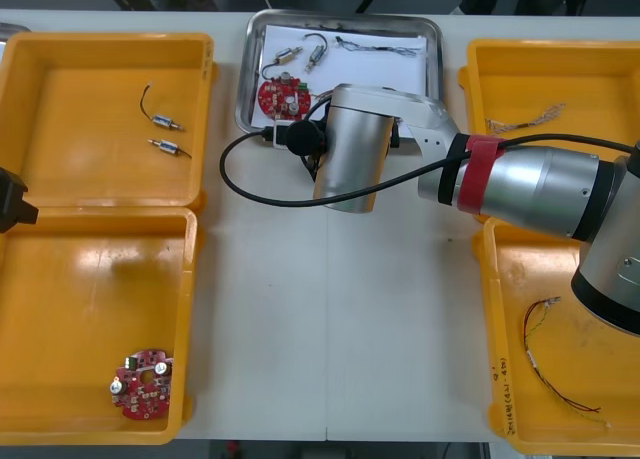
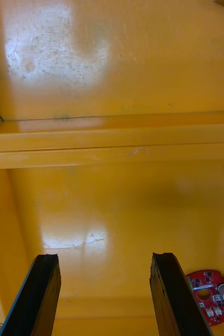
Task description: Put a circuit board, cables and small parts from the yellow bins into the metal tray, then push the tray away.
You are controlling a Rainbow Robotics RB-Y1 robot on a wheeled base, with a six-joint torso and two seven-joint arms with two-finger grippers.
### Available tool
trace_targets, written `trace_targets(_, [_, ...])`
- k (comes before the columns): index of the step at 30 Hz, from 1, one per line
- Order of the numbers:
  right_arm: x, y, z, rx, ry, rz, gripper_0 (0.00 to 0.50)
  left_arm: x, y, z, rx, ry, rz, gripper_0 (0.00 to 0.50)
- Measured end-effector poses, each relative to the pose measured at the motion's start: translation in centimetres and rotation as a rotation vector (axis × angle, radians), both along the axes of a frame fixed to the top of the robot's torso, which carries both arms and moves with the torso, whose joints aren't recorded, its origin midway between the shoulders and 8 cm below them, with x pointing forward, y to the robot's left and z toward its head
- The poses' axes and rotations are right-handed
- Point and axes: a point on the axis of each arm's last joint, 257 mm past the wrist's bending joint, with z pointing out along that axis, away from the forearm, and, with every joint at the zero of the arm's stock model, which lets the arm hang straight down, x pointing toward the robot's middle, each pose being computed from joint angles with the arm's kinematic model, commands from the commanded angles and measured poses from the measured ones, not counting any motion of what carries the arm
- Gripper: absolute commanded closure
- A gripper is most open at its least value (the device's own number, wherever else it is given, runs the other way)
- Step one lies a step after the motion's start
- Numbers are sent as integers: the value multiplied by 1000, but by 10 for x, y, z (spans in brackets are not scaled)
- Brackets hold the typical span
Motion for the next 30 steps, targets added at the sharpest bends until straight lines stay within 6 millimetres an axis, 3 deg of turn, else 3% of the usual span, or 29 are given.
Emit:
trace_targets(1, [0, 0, 0, 0, 0, 0, 218, 0, 0, 0, 0, 0, 0, 0])
trace_targets(2, [0, 0, 0, 0, 0, 1, 85, 0, 0, 0, 0, 0, 0, 0])
trace_targets(3, [0, 1, 0, 1, -1, 2, 40, 0, 0, 0, 0, 0, 0, 0])
trace_targets(4, [0, 1, 0, 3, -1, 4, 40, 0, 0, 0, 0, 0, 0, 0])
trace_targets(5, [0, 2, 0, 4, -2, 6, 0, 0, 0, 0, 0, 0, 0, 0])
trace_targets(14, [-1, 2, 0, 3, 2, 4, 0, 0, 0, 0, 0, 0, 0, 0])
trace_targets(19, [-26, -2, -9, 9, 103, -64, 0, 0, 0, 0, 0, 0, 0, 0])
trace_targets(30, [-81, 5, 39, 121, 221, -167, 0, 0, 0, 0, 0, 0, 0, 0])
